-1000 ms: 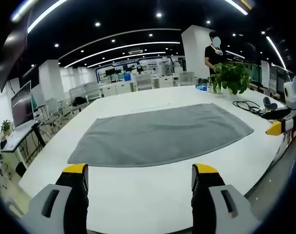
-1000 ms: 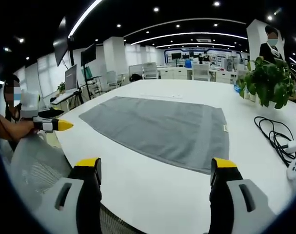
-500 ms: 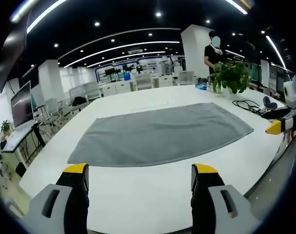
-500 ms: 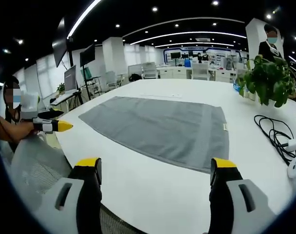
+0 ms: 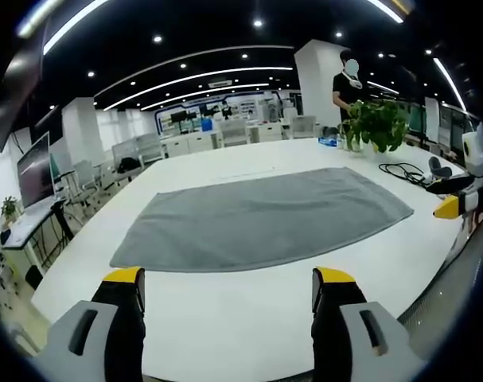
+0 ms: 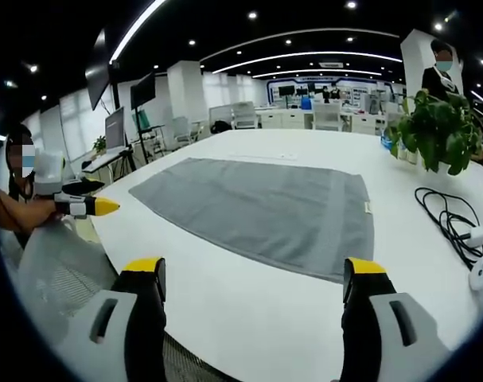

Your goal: Fold the towel on the table until its edges align and the towel forms a compact rectangular stack.

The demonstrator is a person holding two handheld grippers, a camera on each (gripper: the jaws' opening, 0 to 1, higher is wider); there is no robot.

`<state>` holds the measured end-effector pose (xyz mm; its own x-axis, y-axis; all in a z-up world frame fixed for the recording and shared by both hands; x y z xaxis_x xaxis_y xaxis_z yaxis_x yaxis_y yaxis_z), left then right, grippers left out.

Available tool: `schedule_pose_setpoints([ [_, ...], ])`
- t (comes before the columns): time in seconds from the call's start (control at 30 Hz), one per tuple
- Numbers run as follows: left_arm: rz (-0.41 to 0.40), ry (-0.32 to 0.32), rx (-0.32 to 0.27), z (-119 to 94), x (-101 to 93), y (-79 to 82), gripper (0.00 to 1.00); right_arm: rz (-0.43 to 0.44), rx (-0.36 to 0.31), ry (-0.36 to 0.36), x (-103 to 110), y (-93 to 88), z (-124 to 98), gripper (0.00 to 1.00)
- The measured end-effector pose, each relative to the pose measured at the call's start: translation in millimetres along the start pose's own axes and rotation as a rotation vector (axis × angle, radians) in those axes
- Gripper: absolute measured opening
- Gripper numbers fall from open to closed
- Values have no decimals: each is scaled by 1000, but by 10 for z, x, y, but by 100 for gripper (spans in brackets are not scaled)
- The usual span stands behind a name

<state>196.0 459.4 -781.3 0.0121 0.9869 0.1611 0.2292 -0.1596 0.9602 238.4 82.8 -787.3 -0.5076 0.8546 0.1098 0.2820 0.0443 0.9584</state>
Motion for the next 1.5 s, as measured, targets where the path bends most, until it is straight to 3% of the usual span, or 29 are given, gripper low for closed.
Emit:
schedule_pose_setpoints([
  [0.9, 6, -6, 7, 16, 4, -24, 88, 4, 1, 1, -4, -4, -4, 93],
  [1.27, 7, -15, 7, 14, 13, -8, 87, 2, -12, 5, -21, 80, -57, 90],
  [1.5, -6, -62, 12, 39, 4, 85, 85, 1, -33, -5, -75, 178, -183, 90],
])
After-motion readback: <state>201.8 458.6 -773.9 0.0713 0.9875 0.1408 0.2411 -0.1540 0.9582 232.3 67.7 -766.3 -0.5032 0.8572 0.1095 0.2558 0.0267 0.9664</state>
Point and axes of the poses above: the point that each gripper's makers call its tool centre point, and the gripper's own axes: z roughly forward along the fingers, x roughly to its left, y roughly out of its top, the point moved 9 cm from there along -z, roughly backward along the fingers, and after that the axes turned 12 degrees about -x, right-handed, at the moved point
